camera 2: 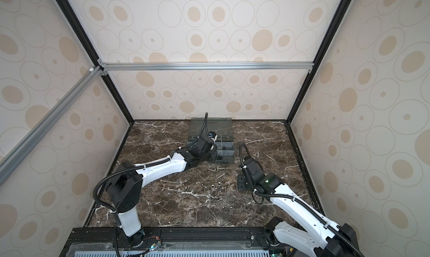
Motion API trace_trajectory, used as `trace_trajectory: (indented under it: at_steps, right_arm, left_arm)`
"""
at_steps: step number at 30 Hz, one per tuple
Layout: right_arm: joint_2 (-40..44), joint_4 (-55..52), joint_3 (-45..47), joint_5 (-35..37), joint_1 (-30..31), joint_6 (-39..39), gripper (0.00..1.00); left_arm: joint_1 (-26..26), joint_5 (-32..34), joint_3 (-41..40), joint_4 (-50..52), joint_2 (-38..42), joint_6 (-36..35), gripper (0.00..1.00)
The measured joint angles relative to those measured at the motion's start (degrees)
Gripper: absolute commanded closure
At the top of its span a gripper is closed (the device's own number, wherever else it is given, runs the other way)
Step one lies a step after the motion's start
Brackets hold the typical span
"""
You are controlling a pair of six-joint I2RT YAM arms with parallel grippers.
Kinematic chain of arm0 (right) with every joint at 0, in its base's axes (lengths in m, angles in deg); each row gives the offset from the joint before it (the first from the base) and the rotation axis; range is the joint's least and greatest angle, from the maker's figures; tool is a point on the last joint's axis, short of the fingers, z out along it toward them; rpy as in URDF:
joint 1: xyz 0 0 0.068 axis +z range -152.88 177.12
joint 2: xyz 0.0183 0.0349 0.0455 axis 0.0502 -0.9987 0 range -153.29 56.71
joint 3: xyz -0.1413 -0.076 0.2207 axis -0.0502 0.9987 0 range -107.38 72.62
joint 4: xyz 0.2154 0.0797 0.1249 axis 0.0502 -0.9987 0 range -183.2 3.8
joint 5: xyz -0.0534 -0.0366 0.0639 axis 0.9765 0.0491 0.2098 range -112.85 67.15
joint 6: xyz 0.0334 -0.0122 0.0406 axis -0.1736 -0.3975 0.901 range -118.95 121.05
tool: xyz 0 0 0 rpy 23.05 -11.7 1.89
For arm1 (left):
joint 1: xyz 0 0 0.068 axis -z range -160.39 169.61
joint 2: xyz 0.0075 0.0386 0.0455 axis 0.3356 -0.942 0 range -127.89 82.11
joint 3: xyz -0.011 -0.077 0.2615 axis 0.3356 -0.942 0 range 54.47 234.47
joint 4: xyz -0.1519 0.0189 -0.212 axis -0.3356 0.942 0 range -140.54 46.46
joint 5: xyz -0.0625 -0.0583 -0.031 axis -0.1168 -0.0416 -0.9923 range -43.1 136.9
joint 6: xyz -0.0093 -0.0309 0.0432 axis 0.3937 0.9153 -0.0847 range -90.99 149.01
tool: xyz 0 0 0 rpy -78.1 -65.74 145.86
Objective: Sort the screws and nuts into containers
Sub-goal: Place the nut into the container.
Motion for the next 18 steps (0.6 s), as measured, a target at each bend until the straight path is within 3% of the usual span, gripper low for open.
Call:
trace_trajectory:
  at_steps: [7,18]
  right_arm:
    - [3.0,-1.2,0.9,0.0,0.0,1.0,0.54]
    - [4.2,-2.4,2.1,-0.2,0.0,1.9,0.54]
  left_arm:
    - [-3.7,-1.6,10.6,1.4,-10.5,-1.7,0.8]
    - [-5.8,-4.4,14.7,1.7,-16.9,-2.0,0.72]
